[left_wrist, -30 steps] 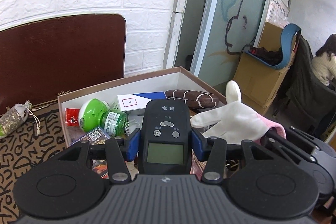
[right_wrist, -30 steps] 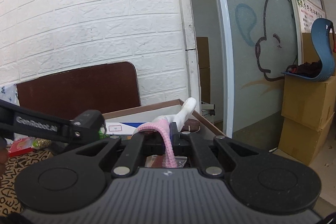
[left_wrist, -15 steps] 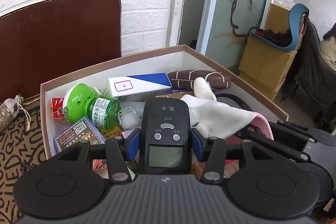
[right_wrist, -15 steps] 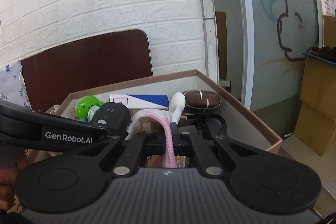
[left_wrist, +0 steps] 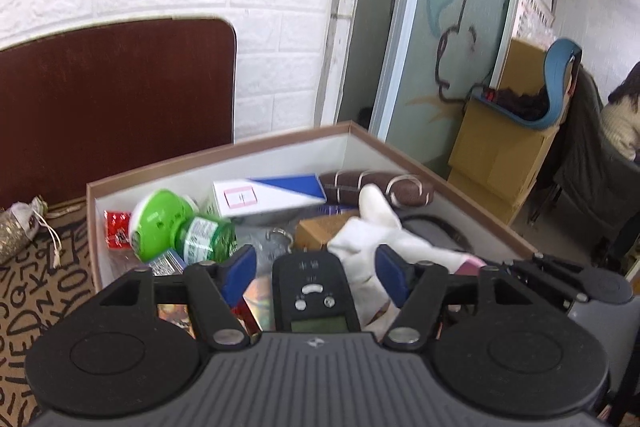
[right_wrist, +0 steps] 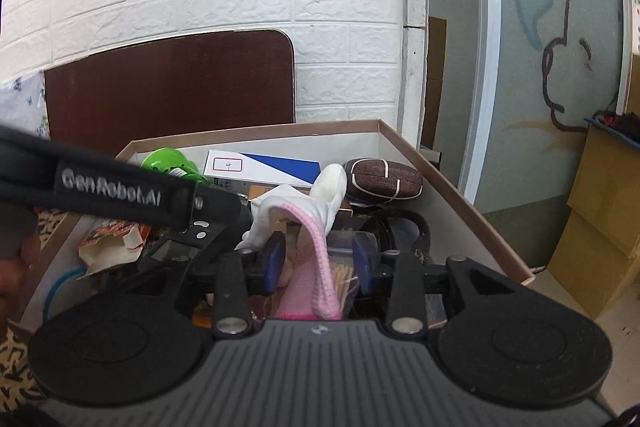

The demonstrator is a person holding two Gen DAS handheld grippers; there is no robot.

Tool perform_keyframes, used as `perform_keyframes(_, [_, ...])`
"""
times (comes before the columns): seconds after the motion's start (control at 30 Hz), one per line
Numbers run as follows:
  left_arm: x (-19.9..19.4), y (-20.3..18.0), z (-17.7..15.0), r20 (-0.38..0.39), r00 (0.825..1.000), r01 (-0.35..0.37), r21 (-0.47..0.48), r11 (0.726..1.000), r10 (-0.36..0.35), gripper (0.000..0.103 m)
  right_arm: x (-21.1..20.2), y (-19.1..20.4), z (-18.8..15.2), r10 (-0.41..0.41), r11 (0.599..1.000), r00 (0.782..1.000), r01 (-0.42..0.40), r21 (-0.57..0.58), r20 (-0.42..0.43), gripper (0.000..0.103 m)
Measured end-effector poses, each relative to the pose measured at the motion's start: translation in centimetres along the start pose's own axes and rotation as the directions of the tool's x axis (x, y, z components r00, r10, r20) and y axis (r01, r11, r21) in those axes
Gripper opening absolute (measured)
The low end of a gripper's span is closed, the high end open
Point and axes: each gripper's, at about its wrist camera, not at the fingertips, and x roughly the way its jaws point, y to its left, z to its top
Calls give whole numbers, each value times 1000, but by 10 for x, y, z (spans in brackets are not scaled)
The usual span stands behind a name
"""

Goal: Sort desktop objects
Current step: 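Open the left gripper over the box while the right releases the glove, then withdraw both grippers up and away from the cardboard box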

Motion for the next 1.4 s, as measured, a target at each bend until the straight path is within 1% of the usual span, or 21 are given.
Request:
perform_keyframes(0.07, [-6, 0, 2, 11, 1000, 6, -3, 1000, -6, 79, -7, 1, 0, -3, 1000, 1000, 3, 2, 3, 44])
perform_keyframes(0.13, [-11, 0, 2, 19, 1000, 0, -9, 1000, 0, 83, -16, 0, 0, -1, 1000, 1000, 1, 13, 10, 46])
perform_keyframes(0.2, [-14, 1, 1, 18, 1000, -4, -17, 1000, 4, 85, -25, -1, 0, 1, 1000, 1000, -1, 29, 26, 46])
perform_keyframes(0.3, [-16, 3, -1, 7, 1000, -14, -33, 999, 14, 85, -40, -1, 1, 9, 998, 997, -14, 57, 81, 45])
perform_keyframes(0.37, [-19, 6, -4, 3, 1000, -23, -44, 999, 23, 85, -41, 0, 6, 12, 998, 995, -17, 56, 97, 36])
perform_keyframes(0.4, [-20, 8, -5, 2, 1000, -30, -53, 998, 30, 85, -38, 0, 8, 18, 998, 996, -24, 55, 92, 28])
perform_keyframes(0.47, [-20, 13, -8, -3, 999, -38, -68, 997, 38, 87, -30, 1, 10, 52, 997, 996, -57, 61, 77, 26])
perform_keyframes(0.53, [-19, 18, -11, -16, 998, -54, -84, 995, 52, 88, -16, 2, 11, 88, 993, 995, -91, 79, 42, 21])
perform_keyframes(0.57, [-19, 20, -12, -25, 998, -62, -90, 994, 60, 88, -8, 3, 10, 107, 990, 994, -107, 87, 11, 21])
perform_keyframes(0.63, [-18, 24, -14, -40, 997, -74, -102, 992, 71, 89, 9, 9, 9, 148, 987, 986, -142, 73, -83, 21])
perform_keyframes(0.67, [-18, 26, -14, -46, 996, -78, -106, 991, 74, 90, 15, 12, 7, 152, 988, 982, -146, 59, -112, 21])
perform_keyframes(0.77, [-18, 29, -16, -61, 995, -88, -117, 989, 81, 92, 16, 20, 6, 129, 992, 984, -129, 15, -121, 22])
perform_keyframes(0.8, [-19, 30, -17, -65, 994, -91, -119, 989, 83, 92, 14, 20, 7, 126, 992, 985, -125, 17, -121, 26])
perform_keyframes(0.83, [-21, 30, -17, -67, 994, -92, -121, 988, 84, 92, 10, 20, 8, 120, 993, 986, -119, 21, -115, 34])
perform_keyframes(0.87, [-23, 30, -18, -66, 994, -94, -123, 988, 86, 92, 5, 20, 8, 114, 993, 988, -112, 21, -105, 38])
perform_keyframes(0.9, [-27, 30, -18, -61, 994, -96, -124, 988, 89, 92, -1, 19, 9, 109, 994, 990, -108, 21, -92, 45])
perform_keyframes(1.0, [-37, 30, -21, -53, 994, -106, -124, 987, 100, 92, -22, 20, 11, 84, 996, 995, -84, 11, -57, 47])
perform_keyframes(1.07, [-45, 30, -23, -53, 993, -109, -126, 986, 103, 93, -34, 21, 12, 66, 998, 997, -67, -8, -44, 53])
perform_keyframes(1.13, [-53, 29, -27, -60, 992, -118, -131, 984, 111, 96, -47, 25, 11, 53, 998, 998, -54, -30, -30, 78])
perform_keyframes(1.2, [-61, 27, -32, -68, 990, -134, -134, 982, 126, 96, -58, 29, 10, 41, 998, 999, -41, -49, -13, 96])
perform_keyframes(1.4, [-82, 22, -48, -107, 982, -172, -145, 974, 157, 98, -88, 42, 8, 25, 994, 1000, -24, -107, 7, 97])
